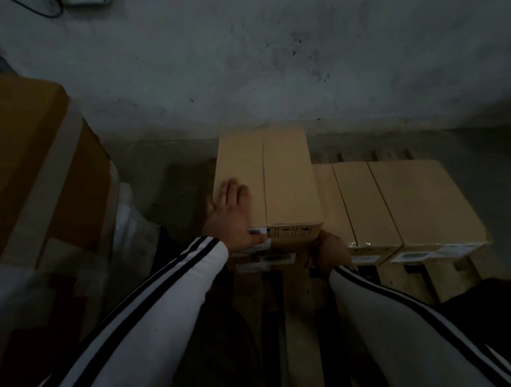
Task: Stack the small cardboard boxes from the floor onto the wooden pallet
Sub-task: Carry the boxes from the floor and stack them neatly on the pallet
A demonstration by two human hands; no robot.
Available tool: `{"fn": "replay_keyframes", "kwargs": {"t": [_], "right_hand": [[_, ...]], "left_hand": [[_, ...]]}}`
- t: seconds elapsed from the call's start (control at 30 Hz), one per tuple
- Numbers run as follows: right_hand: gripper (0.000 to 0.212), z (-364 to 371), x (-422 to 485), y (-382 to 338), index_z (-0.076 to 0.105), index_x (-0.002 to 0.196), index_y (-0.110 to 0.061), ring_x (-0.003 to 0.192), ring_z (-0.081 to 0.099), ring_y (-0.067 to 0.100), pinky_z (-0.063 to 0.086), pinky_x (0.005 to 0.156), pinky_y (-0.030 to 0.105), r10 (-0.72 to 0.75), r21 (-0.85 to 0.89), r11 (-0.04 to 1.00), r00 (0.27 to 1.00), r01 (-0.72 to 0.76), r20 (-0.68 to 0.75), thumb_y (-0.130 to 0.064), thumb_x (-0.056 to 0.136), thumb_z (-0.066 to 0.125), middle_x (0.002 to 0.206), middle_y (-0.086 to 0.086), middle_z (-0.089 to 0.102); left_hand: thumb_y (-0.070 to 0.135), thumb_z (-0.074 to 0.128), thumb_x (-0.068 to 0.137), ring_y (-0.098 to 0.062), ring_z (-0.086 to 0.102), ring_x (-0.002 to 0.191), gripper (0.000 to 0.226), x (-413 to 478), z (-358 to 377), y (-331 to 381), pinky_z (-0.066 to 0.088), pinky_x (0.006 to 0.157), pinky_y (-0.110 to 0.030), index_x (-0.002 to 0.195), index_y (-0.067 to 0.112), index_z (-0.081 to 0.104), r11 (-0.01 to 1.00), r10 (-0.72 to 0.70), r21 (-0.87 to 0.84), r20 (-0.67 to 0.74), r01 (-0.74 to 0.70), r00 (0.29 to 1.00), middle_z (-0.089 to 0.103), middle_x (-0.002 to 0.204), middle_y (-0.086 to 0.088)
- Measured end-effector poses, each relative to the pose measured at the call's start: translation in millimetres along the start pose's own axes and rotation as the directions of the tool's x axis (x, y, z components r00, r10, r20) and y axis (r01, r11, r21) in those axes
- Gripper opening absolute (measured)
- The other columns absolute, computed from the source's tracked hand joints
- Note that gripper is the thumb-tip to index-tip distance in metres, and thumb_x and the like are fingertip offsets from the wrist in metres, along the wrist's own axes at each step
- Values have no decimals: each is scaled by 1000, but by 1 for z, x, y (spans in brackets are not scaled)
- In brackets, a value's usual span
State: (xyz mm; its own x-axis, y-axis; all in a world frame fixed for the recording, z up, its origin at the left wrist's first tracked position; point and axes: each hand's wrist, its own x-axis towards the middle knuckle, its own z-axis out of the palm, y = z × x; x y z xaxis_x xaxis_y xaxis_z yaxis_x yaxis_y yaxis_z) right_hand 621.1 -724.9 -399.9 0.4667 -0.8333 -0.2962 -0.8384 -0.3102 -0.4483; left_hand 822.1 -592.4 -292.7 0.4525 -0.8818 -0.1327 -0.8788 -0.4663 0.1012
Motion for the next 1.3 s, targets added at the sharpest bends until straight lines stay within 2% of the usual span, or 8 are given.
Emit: {"fn": "replay_keyframes", "kwargs": {"t": [0.47, 0.53, 0.63, 0.73, 0.8, 0.9, 1.03, 1.3], "right_hand": [[35, -10, -7, -2, 62, 119, -14, 108, 64, 32, 56, 88, 41, -26, -43, 999, 999, 28, 46, -4, 86, 62, 117, 11, 68], [42, -23, -10, -5, 61, 128, -14, 113, 63, 30, 53, 92, 37, 21, 68, 997, 1000, -22, 9, -2, 87, 58, 124, 10, 67], [46, -68, 6, -19, 53, 141, -11, 122, 58, 31, 47, 95, 33, 331, 479, 852, 927, -214, -176, -6, 95, 52, 136, 13, 61], [45, -122, 23, -58, 46, 145, -5, 129, 51, 33, 42, 102, 34, 360, 664, 747, 857, -29, -368, -20, 103, 44, 144, 18, 52], [57, -126, 15, -87, 37, 152, -6, 140, 40, 33, 33, 113, 37, 40, 375, 909, 859, 180, -511, -36, 103, 36, 155, 19, 40], [72, -84, -3, -105, 7, 161, -9, 155, 5, 30, 6, 126, 45, -430, -283, 882, 890, 377, -153, -50, 102, 15, 169, 14, 3], [74, -68, 3, -100, 2, 161, -13, 156, -6, 24, -1, 125, 47, -429, -415, 815, 903, 404, 37, -56, 102, 11, 169, 8, -4], [74, -73, 5, -101, -1, 161, -13, 156, -9, 26, -5, 125, 47, -396, -413, 823, 915, 389, 75, -56, 102, 11, 169, 9, -7]], "left_hand": [[78, 67, 70, -31, -14, 154, 129, 1, 1, 1, 8, 121, -64, 159, 14, -1, 1000, -4, -2, 6, 4, 1000, -14, 168, -10], [85, 63, 66, -30, -14, 154, 133, 2, 0, -1, 5, 122, -63, 159, 15, -2, 1000, 6, -24, 18, -5, 1000, -13, 168, -9], [97, 37, 69, -27, -13, 155, 127, 2, 1, 0, 4, 122, -62, 159, 15, 2, 998, -12, -64, 9, 12, 1000, -11, 169, -7], [93, -3, 70, -24, -11, 155, 119, 1, 0, 5, 3, 123, -60, 160, 16, 5, 994, -48, -103, -15, 46, 999, -7, 169, -6], [83, -3, 80, -23, -9, 156, 105, 0, 2, 7, 3, 123, -59, 160, 15, 1, 992, -78, -107, -47, 73, 996, -7, 170, -6], [69, 13, 97, -23, -8, 156, 83, 1, 7, 11, 2, 124, -57, 161, 17, 3, 990, -119, -87, -73, 113, 990, -6, 170, -7], [67, 14, 98, -24, -6, 156, 78, 1, 10, 13, 3, 124, -55, 161, 20, 8, 988, -147, -63, -83, 142, 986, -5, 170, -6], [65, -12, 86, -24, -3, 156, 92, 0, 10, 19, -11, 122, -42, 161, 18, 11, 990, -142, -6, -110, 142, 984, 2, 170, -8]]}}
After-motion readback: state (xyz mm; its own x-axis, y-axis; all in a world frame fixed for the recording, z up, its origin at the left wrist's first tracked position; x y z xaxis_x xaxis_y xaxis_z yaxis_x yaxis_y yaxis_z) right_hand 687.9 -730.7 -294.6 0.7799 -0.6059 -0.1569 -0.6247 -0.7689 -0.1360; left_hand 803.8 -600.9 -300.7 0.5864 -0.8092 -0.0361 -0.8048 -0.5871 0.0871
